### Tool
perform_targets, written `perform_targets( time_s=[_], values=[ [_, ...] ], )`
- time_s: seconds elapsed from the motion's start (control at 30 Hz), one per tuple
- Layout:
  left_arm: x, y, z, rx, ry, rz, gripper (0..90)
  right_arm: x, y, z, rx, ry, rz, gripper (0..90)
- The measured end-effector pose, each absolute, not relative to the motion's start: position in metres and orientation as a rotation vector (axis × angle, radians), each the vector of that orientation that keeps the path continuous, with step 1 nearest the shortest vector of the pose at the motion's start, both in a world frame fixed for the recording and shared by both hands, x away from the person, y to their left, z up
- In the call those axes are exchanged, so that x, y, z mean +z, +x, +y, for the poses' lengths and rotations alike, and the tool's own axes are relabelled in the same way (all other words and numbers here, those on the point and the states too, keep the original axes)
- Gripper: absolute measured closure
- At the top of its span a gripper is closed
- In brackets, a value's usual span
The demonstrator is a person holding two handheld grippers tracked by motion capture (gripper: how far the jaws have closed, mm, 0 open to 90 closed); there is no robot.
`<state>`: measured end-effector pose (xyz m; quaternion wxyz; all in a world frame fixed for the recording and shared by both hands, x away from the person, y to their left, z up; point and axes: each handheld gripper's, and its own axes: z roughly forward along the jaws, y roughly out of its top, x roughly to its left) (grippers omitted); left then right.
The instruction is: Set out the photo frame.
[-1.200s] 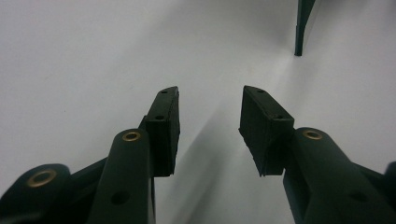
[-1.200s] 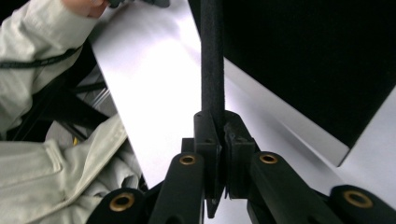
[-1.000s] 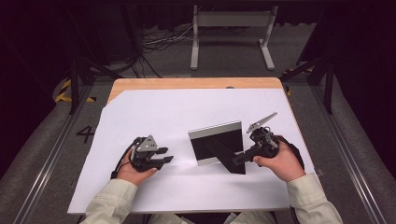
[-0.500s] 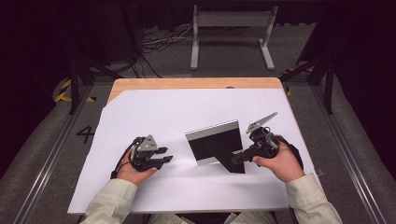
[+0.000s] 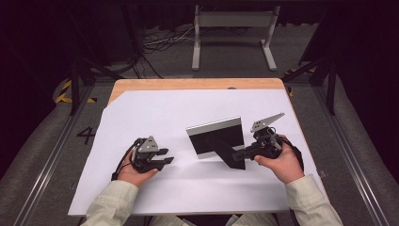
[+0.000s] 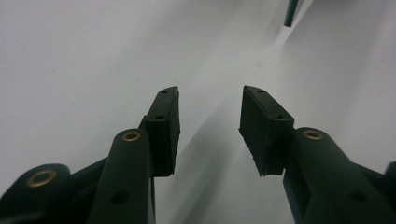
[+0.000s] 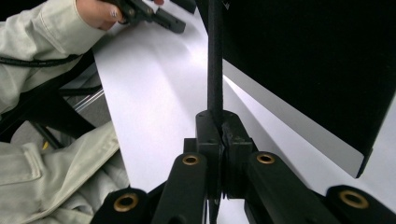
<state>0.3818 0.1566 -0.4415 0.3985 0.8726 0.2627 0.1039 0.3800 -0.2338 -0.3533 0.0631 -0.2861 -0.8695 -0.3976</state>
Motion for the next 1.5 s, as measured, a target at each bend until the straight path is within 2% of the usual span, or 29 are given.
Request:
perform_targets(
  time_s=[0.23,0.57,1.5],
  values=[
    [-0.442,0.382,0.156,0.260,2.208,0.664,58.4,-0.353,0.379,-0.233,-1.352,-0.821,-2.673,88.1],
    [-0.441,0.382,0.157,0.257,2.205,0.662,58.3,-0.372,0.384,-0.233,-1.429,-0.811,-2.773,88.1],
    [-0.440,0.383,0.155,0.256,2.200,0.651,57.8,-0.389,0.380,-0.237,-1.302,-0.553,-3.030,87.9]
  ],
)
